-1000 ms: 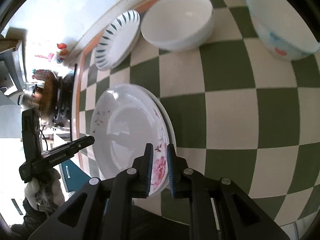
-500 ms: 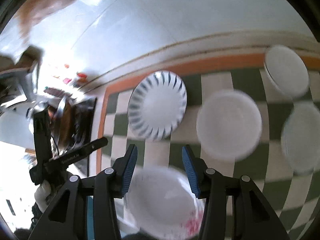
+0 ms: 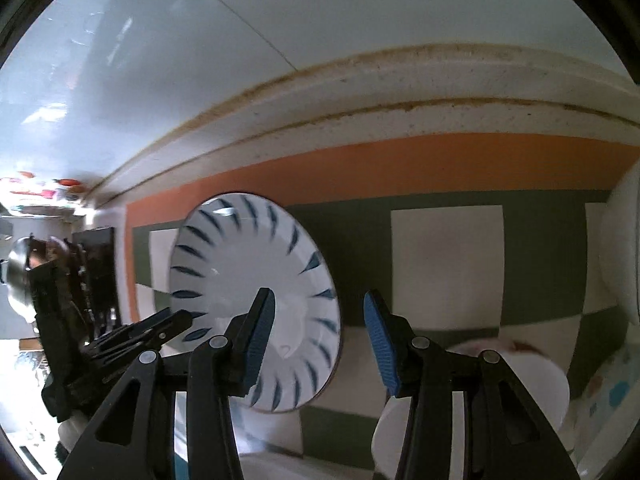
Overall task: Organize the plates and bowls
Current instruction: 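Carry the stack to the blue-striped plate and grip its rim too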
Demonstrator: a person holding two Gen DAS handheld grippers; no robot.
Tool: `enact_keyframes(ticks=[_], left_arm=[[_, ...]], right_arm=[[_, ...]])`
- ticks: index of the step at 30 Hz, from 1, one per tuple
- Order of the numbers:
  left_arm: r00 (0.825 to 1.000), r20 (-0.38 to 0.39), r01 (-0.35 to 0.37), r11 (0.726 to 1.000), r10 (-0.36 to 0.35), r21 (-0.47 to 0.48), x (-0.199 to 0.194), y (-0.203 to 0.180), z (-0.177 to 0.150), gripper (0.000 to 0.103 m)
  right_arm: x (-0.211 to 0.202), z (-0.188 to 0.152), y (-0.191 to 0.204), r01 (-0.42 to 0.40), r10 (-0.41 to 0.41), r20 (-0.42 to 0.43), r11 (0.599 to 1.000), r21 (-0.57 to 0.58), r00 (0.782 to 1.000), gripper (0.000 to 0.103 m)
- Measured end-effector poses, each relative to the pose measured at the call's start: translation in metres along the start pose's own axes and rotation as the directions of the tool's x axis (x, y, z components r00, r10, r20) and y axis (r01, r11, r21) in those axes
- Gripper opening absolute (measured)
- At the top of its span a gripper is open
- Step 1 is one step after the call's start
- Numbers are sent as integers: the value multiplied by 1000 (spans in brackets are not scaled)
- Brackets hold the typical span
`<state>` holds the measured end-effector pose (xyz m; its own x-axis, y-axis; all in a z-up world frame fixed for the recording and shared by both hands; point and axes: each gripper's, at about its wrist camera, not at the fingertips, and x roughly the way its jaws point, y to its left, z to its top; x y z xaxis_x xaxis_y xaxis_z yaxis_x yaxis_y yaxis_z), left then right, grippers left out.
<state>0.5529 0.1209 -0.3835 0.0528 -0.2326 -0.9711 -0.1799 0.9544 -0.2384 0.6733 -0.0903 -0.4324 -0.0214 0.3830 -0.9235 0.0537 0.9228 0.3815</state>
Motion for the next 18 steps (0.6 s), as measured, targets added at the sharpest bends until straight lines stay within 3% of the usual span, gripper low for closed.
enact_keyframes(ticks=[1,3,5,11,18], left_arm=[[1000,0,3,1000,-3,2,1,0,1,41],[1000,5,8,1000,-8,8,3,0,1,31],[1000,-1,16,1000,-16,17,5,-1,1,26],[1000,4,21,999,-22,50,7,-5,1,17],[1000,5,27,999,-27,39,0,-7,1,17]], right_arm=[[3,0,-2,1,-1,-6,1000,0,1000,47],[7,3,-2,19,-19,-6,1000,-9,1000,41],[11,4,-3,3,-3,-16,1000,-5,1000,27],[23,9,1,39,-41,-42,998,-39,998,11],[22,5,1,37,-39,-26,997,-60,999,10]])
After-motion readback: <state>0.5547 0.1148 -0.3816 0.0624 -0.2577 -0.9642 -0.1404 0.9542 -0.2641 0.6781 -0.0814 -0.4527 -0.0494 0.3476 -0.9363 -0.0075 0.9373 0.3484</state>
